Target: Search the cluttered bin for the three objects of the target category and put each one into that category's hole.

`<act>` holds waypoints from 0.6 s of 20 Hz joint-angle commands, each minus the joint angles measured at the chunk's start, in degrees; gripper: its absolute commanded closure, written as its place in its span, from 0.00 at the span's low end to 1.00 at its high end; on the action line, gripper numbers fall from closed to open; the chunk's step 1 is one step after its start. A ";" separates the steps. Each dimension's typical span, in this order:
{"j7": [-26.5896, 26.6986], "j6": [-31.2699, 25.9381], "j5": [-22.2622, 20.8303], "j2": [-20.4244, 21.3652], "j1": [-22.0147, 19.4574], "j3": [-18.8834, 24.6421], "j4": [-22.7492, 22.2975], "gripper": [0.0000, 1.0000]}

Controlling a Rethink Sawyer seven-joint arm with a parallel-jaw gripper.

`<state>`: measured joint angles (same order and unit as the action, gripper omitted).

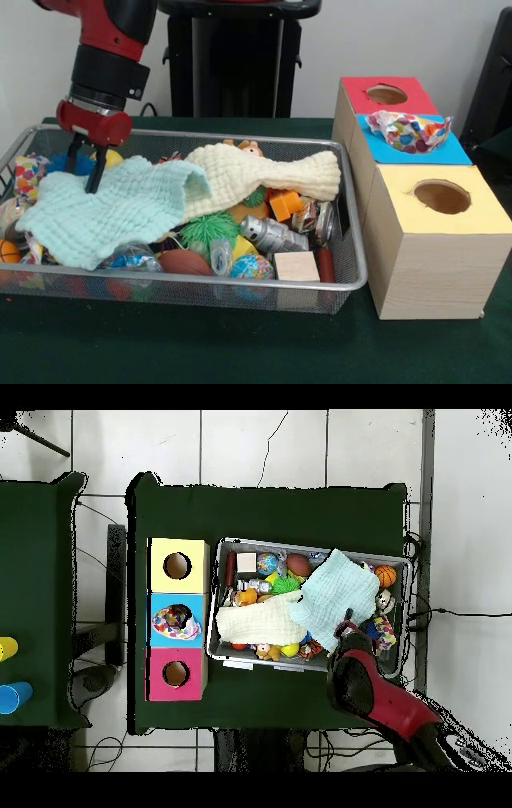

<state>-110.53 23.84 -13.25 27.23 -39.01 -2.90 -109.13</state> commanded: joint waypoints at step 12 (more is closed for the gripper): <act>-7.77 -9.92 -2.41 10.24 -6.04 7.38 -3.52 0.00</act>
<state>-110.53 22.17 -13.29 33.69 -44.10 -1.45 -110.45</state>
